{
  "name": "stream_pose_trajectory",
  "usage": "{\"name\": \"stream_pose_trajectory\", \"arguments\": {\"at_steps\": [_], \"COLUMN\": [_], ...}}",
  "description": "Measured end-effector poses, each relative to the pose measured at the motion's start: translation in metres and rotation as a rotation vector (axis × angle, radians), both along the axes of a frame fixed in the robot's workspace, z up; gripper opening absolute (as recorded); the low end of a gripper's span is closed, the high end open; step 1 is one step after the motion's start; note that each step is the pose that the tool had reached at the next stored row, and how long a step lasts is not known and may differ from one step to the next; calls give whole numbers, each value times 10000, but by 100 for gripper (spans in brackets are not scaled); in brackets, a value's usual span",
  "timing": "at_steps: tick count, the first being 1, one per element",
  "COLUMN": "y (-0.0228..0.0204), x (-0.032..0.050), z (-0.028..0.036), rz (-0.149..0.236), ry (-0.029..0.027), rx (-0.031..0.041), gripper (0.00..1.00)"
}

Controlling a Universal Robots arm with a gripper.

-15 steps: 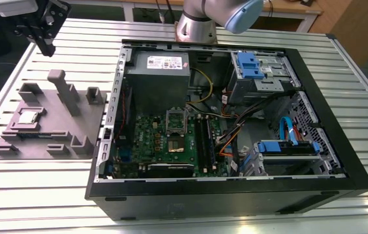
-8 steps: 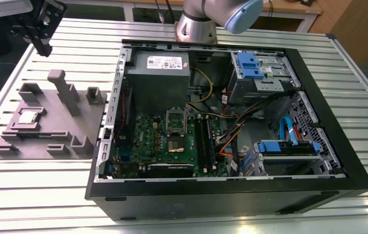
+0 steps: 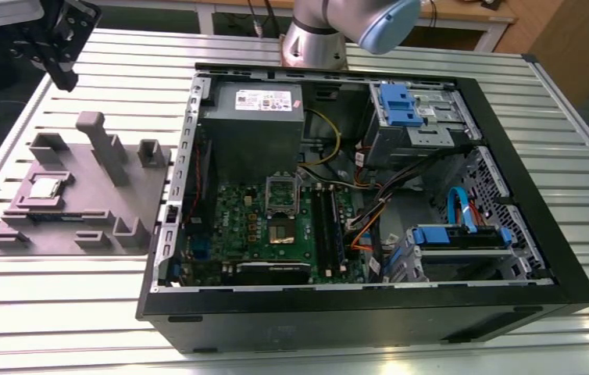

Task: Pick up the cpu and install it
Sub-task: 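Reach for the cpu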

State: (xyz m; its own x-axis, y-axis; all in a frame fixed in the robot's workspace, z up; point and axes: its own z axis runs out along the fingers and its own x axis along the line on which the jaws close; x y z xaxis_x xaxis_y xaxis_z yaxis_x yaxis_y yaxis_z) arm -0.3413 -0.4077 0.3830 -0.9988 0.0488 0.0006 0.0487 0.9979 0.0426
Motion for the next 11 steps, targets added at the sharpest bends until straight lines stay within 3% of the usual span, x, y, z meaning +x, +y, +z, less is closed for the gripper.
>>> {"name": "stream_pose_trajectory", "arguments": {"at_steps": [11], "y": [-6], "x": [-98], "z": [-4], "rz": [0], "ry": [1], "rx": [-1], "gripper": [10]}}
